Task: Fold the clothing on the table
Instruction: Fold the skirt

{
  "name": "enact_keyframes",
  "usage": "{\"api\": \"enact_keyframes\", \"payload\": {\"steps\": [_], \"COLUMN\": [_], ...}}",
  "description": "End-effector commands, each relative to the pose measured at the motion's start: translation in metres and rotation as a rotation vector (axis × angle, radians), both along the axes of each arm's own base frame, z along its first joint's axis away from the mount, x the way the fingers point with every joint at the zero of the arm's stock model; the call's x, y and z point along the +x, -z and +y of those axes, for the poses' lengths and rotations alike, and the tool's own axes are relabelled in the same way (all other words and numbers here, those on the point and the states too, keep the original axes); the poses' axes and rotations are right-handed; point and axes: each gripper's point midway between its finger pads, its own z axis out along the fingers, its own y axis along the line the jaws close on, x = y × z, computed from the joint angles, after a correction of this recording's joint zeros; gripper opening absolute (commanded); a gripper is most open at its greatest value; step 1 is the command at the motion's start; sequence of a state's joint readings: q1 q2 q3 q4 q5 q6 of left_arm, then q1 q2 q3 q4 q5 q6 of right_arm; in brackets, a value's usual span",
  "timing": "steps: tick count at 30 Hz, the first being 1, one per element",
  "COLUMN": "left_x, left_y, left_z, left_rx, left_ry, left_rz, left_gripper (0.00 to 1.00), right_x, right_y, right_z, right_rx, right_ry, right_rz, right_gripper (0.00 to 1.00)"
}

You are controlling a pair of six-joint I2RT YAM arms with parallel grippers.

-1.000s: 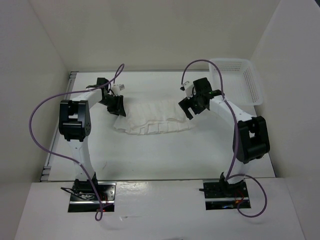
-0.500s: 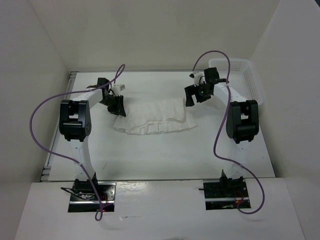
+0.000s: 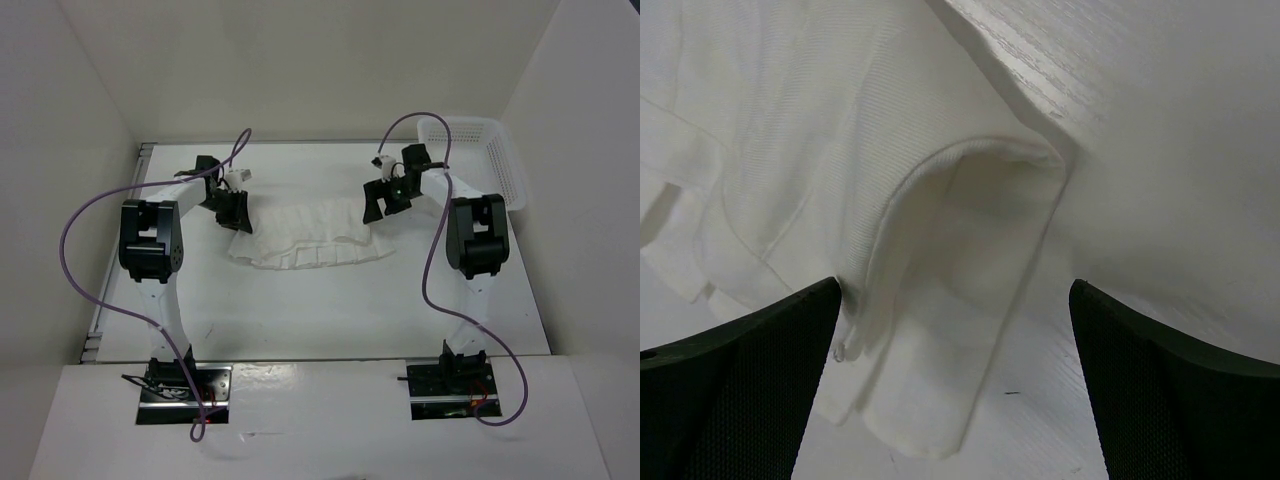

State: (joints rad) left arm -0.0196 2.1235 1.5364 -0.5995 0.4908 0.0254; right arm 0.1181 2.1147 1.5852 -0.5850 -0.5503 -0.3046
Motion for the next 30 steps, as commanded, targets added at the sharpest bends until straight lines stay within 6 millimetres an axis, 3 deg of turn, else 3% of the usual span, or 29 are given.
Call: {"api": "enact_keyframes", "payload": {"steps": [1, 9, 11, 15, 18, 24, 27, 30], "left_x": [-0.005, -0.006, -0.006, -0.006, -0.006, -0.005, -0.004, -0.006], "left_y": [0.009, 0.005, 0.005, 0.005, 0.005, 0.002, -0.003, -0.005], "left_z": [-0.002, -0.004, -0.004, -0.004, -0.003, -0.003, -0.003, -0.003], "left_rx": [0.021, 0.012, 0.012, 0.012, 0.014, 0.014, 0.014, 0.014], "left_ry": [0.031, 0.033, 0.033, 0.033, 0.041, 0.041, 0.041, 0.041], "left_rz": [0.021, 0.021, 0.021, 0.021, 0.016, 0.007, -0.004, -0.005], "left_gripper": [0.31, 0.31, 0.31, 0.31, 0.31, 0.31, 0.31, 0.31], "right_x": [-0.004, -0.015, -0.017, -0.022, -0.026, -0.034, -0.024, 0.002], "right_y": [0.009, 0.021, 0.026, 0.031, 0.036, 0.040, 0.031, -0.008], "right_z": [0.004, 0.012, 0.016, 0.020, 0.023, 0.037, 0.031, 0.023], "right_rx": [0.007, 0.027, 0.024, 0.021, 0.008, -0.046, -0.083, -0.139], "right_ry": [-0.023, -0.045, -0.061, -0.071, -0.078, -0.102, -0.073, -0.022], "right_rz": [0.019, 0.062, 0.066, 0.087, 0.104, 0.111, 0.087, -0.019], "right_gripper": [0.99, 0.96, 0.87, 0.50, 0.38, 0.01, 0.00, 0.00]}}
